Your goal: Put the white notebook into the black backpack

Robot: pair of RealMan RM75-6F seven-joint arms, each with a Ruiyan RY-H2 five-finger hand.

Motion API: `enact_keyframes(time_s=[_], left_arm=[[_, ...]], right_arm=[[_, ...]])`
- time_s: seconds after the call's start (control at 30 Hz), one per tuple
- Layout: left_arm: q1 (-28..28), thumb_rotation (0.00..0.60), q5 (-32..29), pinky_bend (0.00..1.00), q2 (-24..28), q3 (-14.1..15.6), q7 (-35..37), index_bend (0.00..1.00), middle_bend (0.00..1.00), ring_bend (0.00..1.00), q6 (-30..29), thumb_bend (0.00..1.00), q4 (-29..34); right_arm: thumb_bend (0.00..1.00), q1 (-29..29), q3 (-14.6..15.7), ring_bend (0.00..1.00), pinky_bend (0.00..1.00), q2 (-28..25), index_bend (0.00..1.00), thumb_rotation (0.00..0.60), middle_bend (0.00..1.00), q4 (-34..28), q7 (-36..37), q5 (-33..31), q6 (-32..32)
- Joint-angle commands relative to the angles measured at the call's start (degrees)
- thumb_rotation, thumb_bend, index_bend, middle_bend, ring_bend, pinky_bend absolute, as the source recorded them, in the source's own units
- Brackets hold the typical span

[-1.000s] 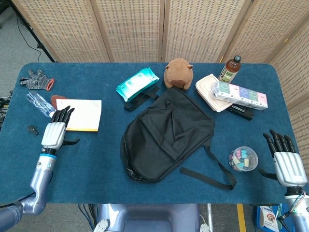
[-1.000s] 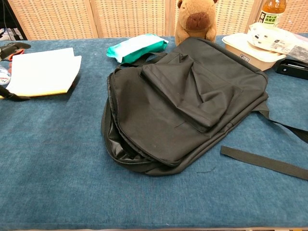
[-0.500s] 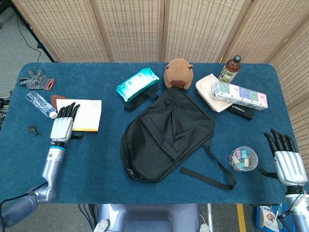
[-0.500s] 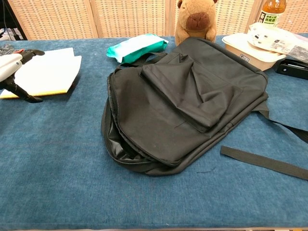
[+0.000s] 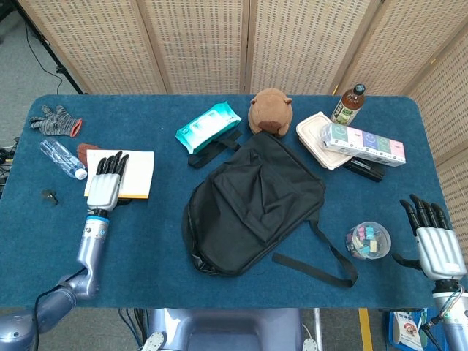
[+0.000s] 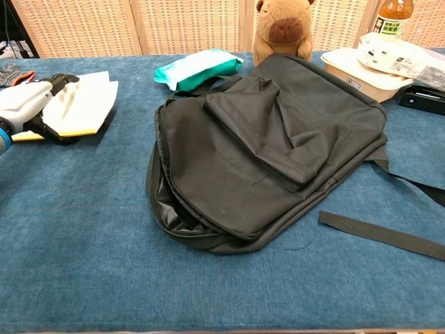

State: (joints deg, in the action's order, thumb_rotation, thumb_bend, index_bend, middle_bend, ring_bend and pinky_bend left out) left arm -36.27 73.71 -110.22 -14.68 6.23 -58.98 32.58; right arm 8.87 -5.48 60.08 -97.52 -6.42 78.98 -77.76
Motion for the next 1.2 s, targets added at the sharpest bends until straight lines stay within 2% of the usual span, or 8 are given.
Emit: enact_keyframes(time_s=[0.03, 0.17, 0.23, 0.4, 0.7, 0.8, 1.0, 1.2], left_arm=[[-1.08, 0.600, 0.02, 0.00, -1.99, -0.41, 1.31, 0.00, 0.00, 0.00, -0.70, 0.06, -2.93], [-1.31, 0.600, 0.27, 0.03, -3.20, -0.24, 1.58, 0.03, 0.00, 0.00, -1.63, 0.18, -5.45], [-1.31, 0.600, 0.26, 0.09, -4.01, -0.36, 1.74, 0.09, 0.04, 0.03, -2.65, 0.19, -7.09], [-0.96, 0.600, 0.51, 0.31, -5.98, -0.47, 2.16, 0.33, 0.22, 0.20, -6.33, 0.21, -11.68], [-0.74, 0.600, 1.38, 0.51, -7.01, 0.37, 5.32, 0.58, 0.42, 0.37, -7.56, 0.35, -15.73], [-0.52, 0.600, 1.42, 0.55, -6.94, 0.48, 6.51, 0.65, 0.48, 0.42, -7.60, 0.42, -16.45], [-0.37, 0.600, 1.58, 0.58, -6.57, 0.64, 7.54, 0.72, 0.54, 0.45, -7.97, 0.56, -17.15], [-0.29, 0.600, 1.85, 0.60, -5.86, 0.88, 8.29, 0.79, 0.59, 0.48, -8.49, 0.57, -17.19]], right_arm=[[0.00, 0.02, -0.05, 0.00, 0.00, -0.02, 0.00, 0.600, 0.00, 0.02, -0.01, -0.18, 0.06], [0.00, 0.09, -0.05, 0.00, 0.00, 0.06, 0.00, 0.600, 0.00, 0.12, 0.12, -0.26, 0.23], [0.00, 0.17, 0.02, 0.00, 0.00, 0.12, 0.00, 0.600, 0.00, 0.13, 0.23, -0.18, 0.38], [0.00, 0.19, 0.12, 0.00, 0.00, 0.19, 0.00, 0.600, 0.00, 0.11, 0.06, -0.06, 0.37], [0.00, 0.34, 0.47, 0.00, 0.00, 0.45, 0.00, 0.600, 0.00, 0.07, -0.46, 0.06, 0.82], [0.00, 0.43, 0.62, 0.00, 0.00, 0.59, 0.00, 0.600, 0.00, 0.05, -0.75, 0.04, 1.09], [0.00, 0.51, 0.76, 0.00, 0.00, 0.81, 0.00, 0.600, 0.00, -0.05, -1.28, -0.05, 1.27], [0.00, 0.57, 0.85, 0.00, 0.00, 0.92, 0.00, 0.600, 0.00, -0.03, -1.55, -0.18, 1.45]])
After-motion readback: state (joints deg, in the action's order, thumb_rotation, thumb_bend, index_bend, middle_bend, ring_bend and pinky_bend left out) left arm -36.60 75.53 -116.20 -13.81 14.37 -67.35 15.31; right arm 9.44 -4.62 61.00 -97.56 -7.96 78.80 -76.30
